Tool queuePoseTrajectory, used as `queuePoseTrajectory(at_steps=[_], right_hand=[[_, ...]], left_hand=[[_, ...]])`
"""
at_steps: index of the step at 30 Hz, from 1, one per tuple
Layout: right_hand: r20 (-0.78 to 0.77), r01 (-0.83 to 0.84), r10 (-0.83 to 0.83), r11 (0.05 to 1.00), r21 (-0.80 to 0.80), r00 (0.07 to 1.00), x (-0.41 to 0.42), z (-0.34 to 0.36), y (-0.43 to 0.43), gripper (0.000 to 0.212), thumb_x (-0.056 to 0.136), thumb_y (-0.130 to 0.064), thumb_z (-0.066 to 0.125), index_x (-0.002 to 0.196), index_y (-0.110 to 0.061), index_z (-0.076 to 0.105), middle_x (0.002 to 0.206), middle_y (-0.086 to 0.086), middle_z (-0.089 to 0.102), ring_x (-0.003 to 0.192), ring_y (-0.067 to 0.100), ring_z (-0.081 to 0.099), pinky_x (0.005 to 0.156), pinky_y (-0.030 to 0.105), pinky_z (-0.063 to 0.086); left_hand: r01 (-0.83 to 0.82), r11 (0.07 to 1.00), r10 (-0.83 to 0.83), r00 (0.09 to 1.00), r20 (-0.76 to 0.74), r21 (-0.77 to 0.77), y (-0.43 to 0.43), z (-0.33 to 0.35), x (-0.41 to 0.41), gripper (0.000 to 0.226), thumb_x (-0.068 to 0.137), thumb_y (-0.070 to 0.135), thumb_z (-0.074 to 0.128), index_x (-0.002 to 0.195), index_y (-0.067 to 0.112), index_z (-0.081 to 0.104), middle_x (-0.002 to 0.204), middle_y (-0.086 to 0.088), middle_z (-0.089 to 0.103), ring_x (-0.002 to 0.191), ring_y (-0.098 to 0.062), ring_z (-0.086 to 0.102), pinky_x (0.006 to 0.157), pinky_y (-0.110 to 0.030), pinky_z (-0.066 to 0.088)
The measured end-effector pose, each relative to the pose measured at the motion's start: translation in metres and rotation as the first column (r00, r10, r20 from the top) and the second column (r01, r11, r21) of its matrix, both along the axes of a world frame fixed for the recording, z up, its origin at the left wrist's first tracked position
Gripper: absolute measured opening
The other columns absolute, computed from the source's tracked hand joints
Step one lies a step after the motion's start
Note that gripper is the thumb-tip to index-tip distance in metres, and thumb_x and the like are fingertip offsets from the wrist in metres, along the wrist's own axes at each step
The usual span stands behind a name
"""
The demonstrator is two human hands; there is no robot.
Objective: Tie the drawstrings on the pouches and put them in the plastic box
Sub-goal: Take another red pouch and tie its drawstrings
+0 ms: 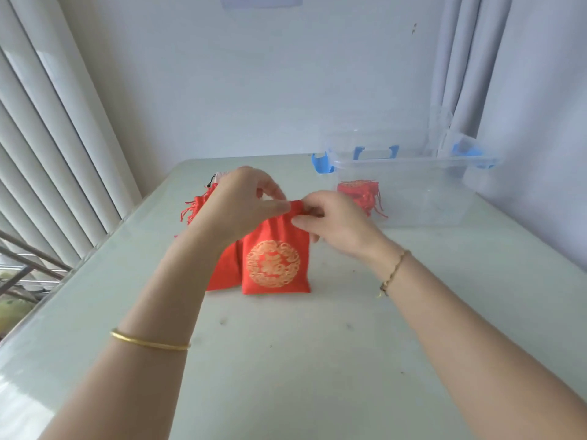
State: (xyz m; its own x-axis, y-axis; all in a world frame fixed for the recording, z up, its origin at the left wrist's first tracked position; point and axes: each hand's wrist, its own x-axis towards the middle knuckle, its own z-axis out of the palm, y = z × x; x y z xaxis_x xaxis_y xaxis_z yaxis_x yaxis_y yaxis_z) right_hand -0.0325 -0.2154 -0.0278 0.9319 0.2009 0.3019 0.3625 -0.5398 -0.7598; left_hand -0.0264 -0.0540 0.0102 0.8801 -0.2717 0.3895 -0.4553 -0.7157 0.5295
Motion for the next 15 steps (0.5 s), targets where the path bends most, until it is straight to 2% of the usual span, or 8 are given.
queuePoseTrajectory(at_steps=[3,5,7,9,11,13,15], right_hand=[[0.011,0.035,-0.035,0.998,0.050,0.999,-0.002,0.006,-0.037,0.016,0.084,-0.008,0.062,0.089,0.008,0.062,0.065,0.012,0.059,0.045,0.003,0.052,0.047,0.010,0.036],[-0.007,0.063,-0.062,0.995,0.083,0.998,-0.001,0.005,-0.059,0.021,0.085,-0.007,0.061,0.098,0.009,0.062,0.070,0.012,0.059,0.046,0.001,0.052,0.048,0.013,0.040],[-0.031,0.072,-0.070,0.993,0.095,0.997,0.001,0.004,-0.073,0.023,0.086,-0.007,0.061,0.103,0.008,0.061,0.076,0.015,0.061,0.047,0.001,0.053,0.048,0.013,0.042],[-0.051,0.069,-0.065,0.994,0.089,0.997,0.003,0.006,-0.082,0.015,0.085,-0.007,0.063,0.096,0.003,0.064,0.070,0.008,0.061,0.047,0.000,0.052,0.047,0.013,0.041],[-0.085,0.074,-0.069,0.996,0.056,0.994,0.005,0.008,-0.090,0.005,0.083,-0.005,0.064,0.087,-0.002,0.065,0.060,-0.001,0.058,0.043,-0.001,0.049,0.043,0.010,0.038],[-0.117,0.103,-0.101,0.995,0.007,0.988,0.005,0.009,-0.096,0.007,0.083,-0.005,0.066,0.087,0.000,0.066,0.055,-0.006,0.059,0.039,-0.001,0.046,0.041,0.009,0.035],[-0.124,0.157,-0.158,0.987,-0.025,0.980,0.007,0.009,-0.106,0.011,0.082,-0.009,0.067,0.085,0.001,0.068,0.057,-0.001,0.061,0.037,0.000,0.043,0.041,0.010,0.035]], left_hand=[[0.076,0.985,-0.094,0.990,-0.108,-0.154,-0.011,-0.007,0.006,0.030,0.076,0.018,0.073,0.103,0.022,0.059,0.102,0.004,0.060,0.094,-0.012,0.056,0.084,-0.025,0.045],[0.090,0.974,-0.128,0.975,-0.183,-0.206,-0.025,-0.016,0.009,0.031,0.079,0.012,0.070,0.109,0.014,0.060,0.102,-0.001,0.063,0.091,-0.012,0.061,0.083,-0.024,0.048],[0.084,0.963,-0.134,0.974,-0.183,-0.257,-0.039,-0.022,0.012,0.022,0.081,0.006,0.066,0.103,0.010,0.063,0.093,-0.006,0.066,0.084,-0.014,0.062,0.081,-0.024,0.050],[0.070,0.957,-0.116,0.982,-0.149,-0.283,-0.050,-0.025,0.015,0.015,0.082,0.006,0.064,0.095,0.013,0.065,0.086,-0.005,0.066,0.081,-0.015,0.062,0.080,-0.025,0.050],[0.073,0.948,-0.120,0.983,-0.136,-0.308,-0.055,-0.027,0.019,0.014,0.082,0.005,0.064,0.093,0.015,0.065,0.082,-0.001,0.065,0.079,-0.014,0.061,0.078,-0.022,0.049],[0.076,0.948,-0.121,0.984,-0.127,-0.310,-0.054,-0.028,0.021,0.016,0.082,0.003,0.063,0.092,0.017,0.065,0.083,0.001,0.066,0.078,-0.011,0.062,0.078,-0.020,0.049],[0.089,0.952,-0.129,0.984,-0.122,-0.292,-0.054,-0.028,0.026,0.018,0.082,0.002,0.063,0.093,0.017,0.065,0.081,0.002,0.065,0.076,-0.009,0.061,0.075,-0.016,0.049]])
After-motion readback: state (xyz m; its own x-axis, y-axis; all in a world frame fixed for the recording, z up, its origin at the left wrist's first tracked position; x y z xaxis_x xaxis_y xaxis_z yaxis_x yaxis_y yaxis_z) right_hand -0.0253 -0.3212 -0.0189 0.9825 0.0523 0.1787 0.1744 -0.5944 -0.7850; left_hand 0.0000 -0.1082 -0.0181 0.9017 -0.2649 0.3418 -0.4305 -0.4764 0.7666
